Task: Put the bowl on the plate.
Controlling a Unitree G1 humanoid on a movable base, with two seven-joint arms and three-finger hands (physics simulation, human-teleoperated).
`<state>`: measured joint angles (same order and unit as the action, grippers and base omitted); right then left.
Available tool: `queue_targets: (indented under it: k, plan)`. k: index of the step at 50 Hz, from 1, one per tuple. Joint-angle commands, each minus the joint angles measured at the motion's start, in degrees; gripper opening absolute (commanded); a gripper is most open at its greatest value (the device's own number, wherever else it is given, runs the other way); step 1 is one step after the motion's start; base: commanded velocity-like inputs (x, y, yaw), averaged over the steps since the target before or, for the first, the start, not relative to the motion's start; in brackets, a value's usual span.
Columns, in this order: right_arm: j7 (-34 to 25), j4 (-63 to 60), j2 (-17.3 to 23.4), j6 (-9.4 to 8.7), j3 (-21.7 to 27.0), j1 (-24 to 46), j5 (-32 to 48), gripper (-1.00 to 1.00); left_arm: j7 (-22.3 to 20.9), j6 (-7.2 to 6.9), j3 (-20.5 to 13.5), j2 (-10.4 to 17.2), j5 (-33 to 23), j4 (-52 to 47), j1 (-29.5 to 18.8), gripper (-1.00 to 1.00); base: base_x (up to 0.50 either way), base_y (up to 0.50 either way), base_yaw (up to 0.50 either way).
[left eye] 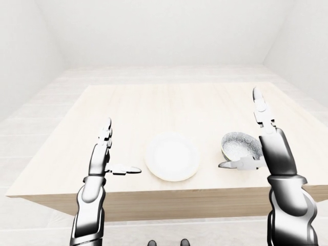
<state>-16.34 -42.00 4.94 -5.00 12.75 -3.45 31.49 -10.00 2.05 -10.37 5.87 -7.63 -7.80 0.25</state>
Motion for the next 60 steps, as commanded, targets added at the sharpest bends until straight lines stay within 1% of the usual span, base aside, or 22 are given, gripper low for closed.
queue_targets:
  k: [1,5,10,11,14,17,22,24,26,35,37,38,40,44,48,50,51,54,58,60]
  plan:
    - [1.09,4.61,0.79,0.00,1.37,0.60,2.83,1.00,0.26,0.22,0.00,0.01,-0.06,0.16,0.00,1.00,0.00,0.00,0.00]
    - [1.17,8.20,1.65,0.00,0.97,0.84,5.04,1.00,0.48,1.06,0.50,-0.10,-0.69,0.99,0.13,1.00,0.00,0.00,0.00]
    - [1.75,12.21,2.25,0.00,-0.76,0.78,8.47,1.00,0.17,0.46,0.47,-0.09,-0.50,0.44,0.19,1.00,0.00,0.00,0.00]
    - [2.29,14.01,2.36,0.00,-1.80,0.94,9.93,1.00,0.06,0.26,0.47,-0.10,-0.44,-0.01,0.34,1.00,0.00,0.00,0.00]
    - [2.44,15.42,1.91,0.00,-1.75,1.48,10.43,1.00,0.06,0.16,0.37,-0.14,-0.38,-0.14,0.33,1.00,0.00,0.00,0.00]
    - [1.00,15.57,1.78,0.00,-2.68,1.43,11.58,1.00,0.15,0.21,0.21,-0.01,-0.25,0.81,-0.27,1.00,0.00,0.00,0.00]
    - [0.80,15.76,1.59,0.00,-2.68,1.74,12.58,1.00,0.38,0.27,0.24,0.18,-0.37,1.89,-0.89,1.00,0.00,0.00,0.00]
    - [0.60,16.00,1.59,0.00,-2.79,1.91,13.02,1.00,0.21,-0.15,0.21,0.21,-0.18,1.27,-0.66,1.00,0.00,0.00,0.00]
    - [0.55,16.23,1.59,0.00,-2.74,2.15,13.40,1.00,0.12,-0.23,0.20,0.19,-0.08,0.87,-0.45,1.00,0.00,0.00,0.00]
    - [-0.29,16.63,2.16,0.00,-2.13,3.05,14.32,1.00,0.39,0.35,0.40,0.17,-0.33,1.84,-0.72,1.00,0.00,0.00,0.00]
    - [-0.35,16.62,2.17,0.00,-2.08,3.09,14.42,1.00,0.17,0.25,0.54,0.24,-0.37,1.97,-0.75,1.00,0.00,0.00,0.00]
    - [-0.29,16.58,2.22,0.00,-2.03,3.06,14.64,1.00,-0.43,-0.35,0.73,0.35,-0.18,2.11,-0.85,1.00,0.00,0.00,0.00]
    - [-0.58,16.46,2.31,0.00,-1.93,3.07,14.83,1.00,0.04,-0.17,0.57,0.31,-0.32,2.52,-1.26,1.00,0.00,0.00,0.00]
    - [-1.00,16.31,2.56,0.00,-1.68,3.31,15.57,1.00,0.12,-0.45,0.64,0.30,-0.33,2.35,-1.37,1.00,0.00,0.00,0.00]
    - [1.30,17.82,3.28,0.00,-1.68,3.90,18.73,1.00,0.38,-0.45,0.73,0.35,-0.47,2.90,-1.77,1.00,0.00,0.00,0.00]
    - [1.35,18.61,3.29,0.00,-1.84,3.90,19.48,1.00,0.40,-0.42,0.72,0.40,-0.43,3.02,-1.83,1.00,0.00,0.00,0.00]
    - [3.16,19.55,3.51,0.00,-1.87,4.16,21.03,1.00,0.47,-0.30,0.72,0.43,-0.47,3.23,-1.88,1.00,0.00,0.00,0.00]
    - [4.33,21.03,3.58,0.00,-1.92,4.41,22.39,1.00,0.46,-0.23,0.78,0.47,-0.47,3.34,-1.85,1.00,0.00,0.00,0.00]
    - [7.01,25.38,4.26,0.00,-2.51,5.28,26.48,1.00,0.39,-0.30,0.78,0.49,-0.47,2.93,-1.63,1.00,0.00,0.00,0.00]
    - [6.94,26.83,4.54,0.00,-2.65,5.57,27.70,1.00,0.36,-0.35,0.67,0.51,-0.35,2.90,-1.68,1.00,0.00,0.00,0.00]
